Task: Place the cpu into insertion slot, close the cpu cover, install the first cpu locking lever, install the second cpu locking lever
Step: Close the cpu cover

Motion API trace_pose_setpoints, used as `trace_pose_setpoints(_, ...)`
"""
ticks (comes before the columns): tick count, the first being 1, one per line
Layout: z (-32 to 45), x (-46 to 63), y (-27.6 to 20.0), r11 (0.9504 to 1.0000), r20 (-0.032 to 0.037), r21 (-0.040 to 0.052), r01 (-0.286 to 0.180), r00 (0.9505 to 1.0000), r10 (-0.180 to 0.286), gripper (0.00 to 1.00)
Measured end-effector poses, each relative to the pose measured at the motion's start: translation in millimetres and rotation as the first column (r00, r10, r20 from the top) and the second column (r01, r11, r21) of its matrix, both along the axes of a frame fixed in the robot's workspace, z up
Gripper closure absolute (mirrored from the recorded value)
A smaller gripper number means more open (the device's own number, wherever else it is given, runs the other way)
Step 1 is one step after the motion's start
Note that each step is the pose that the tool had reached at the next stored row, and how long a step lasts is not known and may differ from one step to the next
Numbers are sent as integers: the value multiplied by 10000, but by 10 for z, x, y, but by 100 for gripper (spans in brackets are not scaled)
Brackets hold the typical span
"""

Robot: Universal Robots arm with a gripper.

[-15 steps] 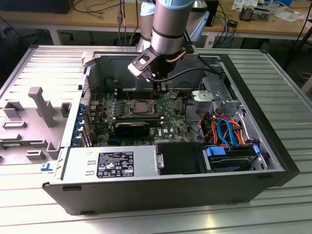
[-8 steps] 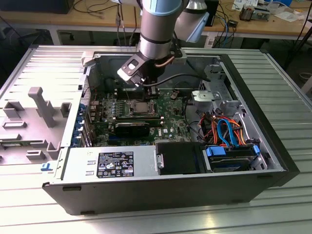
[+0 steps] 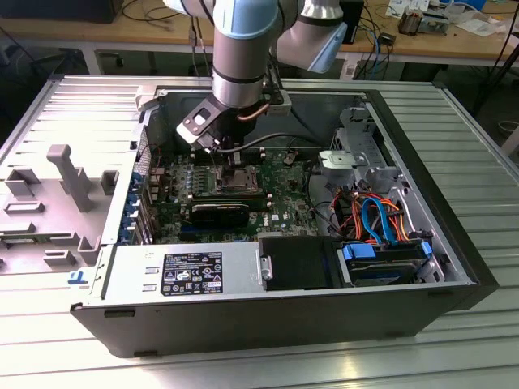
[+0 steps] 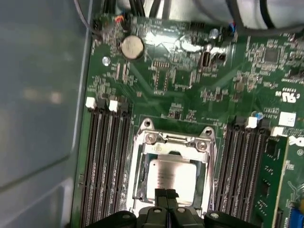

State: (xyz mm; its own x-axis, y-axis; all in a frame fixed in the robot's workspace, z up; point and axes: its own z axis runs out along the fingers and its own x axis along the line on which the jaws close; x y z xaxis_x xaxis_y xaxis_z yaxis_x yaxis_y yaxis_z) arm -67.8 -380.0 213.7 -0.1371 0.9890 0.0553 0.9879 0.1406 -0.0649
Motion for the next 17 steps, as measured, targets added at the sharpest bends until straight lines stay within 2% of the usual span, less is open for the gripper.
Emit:
trace_pose_setpoints(4,-66,-33,-1,10000,-5,-29,-2,10000,2,89)
trace_pose_setpoints(9,-59,-25,2,10000,7,-19,-1,10000,1,89)
trace_pose_setpoints(12,-35,20,0,10000,-3,-31,0,10000,0,89)
trace_pose_setpoints(13,-29,170,0,10000,-48,-26,0,10000,0,89)
trace_pose_setpoints(17,-14,338,0,10000,-71,-15,-2,10000,2,89)
